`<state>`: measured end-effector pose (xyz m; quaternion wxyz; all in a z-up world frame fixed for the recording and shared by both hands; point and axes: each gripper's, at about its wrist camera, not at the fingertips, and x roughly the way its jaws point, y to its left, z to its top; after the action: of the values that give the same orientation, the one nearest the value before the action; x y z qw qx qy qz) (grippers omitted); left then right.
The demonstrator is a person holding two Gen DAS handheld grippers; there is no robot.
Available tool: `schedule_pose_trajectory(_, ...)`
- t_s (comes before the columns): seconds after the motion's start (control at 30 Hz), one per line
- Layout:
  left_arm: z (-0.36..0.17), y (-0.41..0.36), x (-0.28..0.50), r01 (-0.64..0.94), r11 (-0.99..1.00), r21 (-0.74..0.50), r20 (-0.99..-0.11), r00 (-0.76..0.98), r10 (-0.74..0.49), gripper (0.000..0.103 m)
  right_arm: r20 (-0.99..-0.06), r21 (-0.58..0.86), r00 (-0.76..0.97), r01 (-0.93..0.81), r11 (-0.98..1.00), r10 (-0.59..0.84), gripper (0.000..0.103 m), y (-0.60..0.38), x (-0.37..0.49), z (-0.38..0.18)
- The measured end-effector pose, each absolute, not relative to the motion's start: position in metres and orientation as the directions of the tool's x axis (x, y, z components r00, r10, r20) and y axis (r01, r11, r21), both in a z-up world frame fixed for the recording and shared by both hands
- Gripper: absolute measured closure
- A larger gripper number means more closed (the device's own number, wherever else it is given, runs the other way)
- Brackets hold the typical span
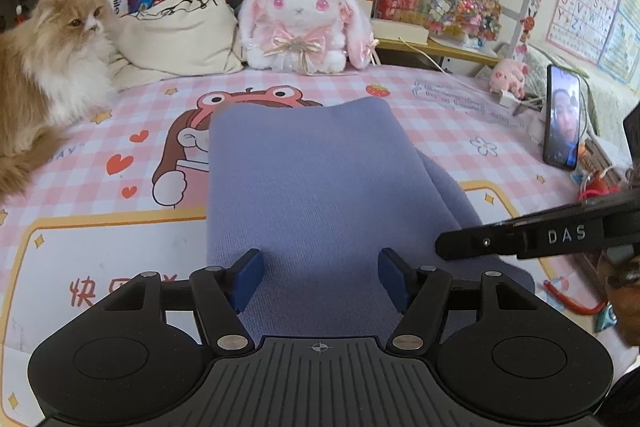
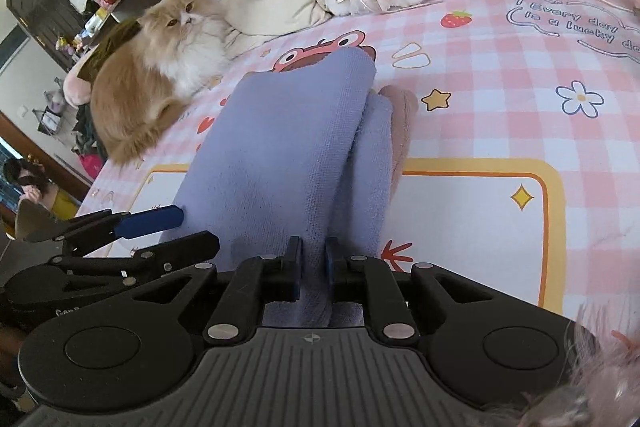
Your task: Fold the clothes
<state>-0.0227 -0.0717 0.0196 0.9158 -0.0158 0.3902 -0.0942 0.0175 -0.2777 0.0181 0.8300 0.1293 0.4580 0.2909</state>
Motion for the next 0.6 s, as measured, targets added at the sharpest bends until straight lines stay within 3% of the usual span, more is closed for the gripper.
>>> schedule_pose_trajectory(0.3, 0.035, -0.061, -0.022, 0.094, 0.992, -0.089, -0.685, 0.717, -0.129, 0.037, -0.69, 0.466, 0.424, -0.362, 0.808, 0.587, 0.09, -0.281, 0.016, 0.022)
schedule_pose_trajectory(0.47, 0.034, -0.046, -0.016, 0.011, 0.994, -0.109, -0.71, 0.699, -0.085, 0.036, -0.693, 0.439, 0.455, -0.349, 0.828, 0.56, 0.067, -0.287, 0.014, 0.029)
schedule_pose_trajectory(0.6, 0.029, -0.027, -0.013, -0.059, 0.977, -0.204, -0.724, 0.681, -0.11, 0.036, -0.695, 0.418, 0.479, -0.338, 0.843, 0.537, 0.051, -0.292, 0.012, 0.034)
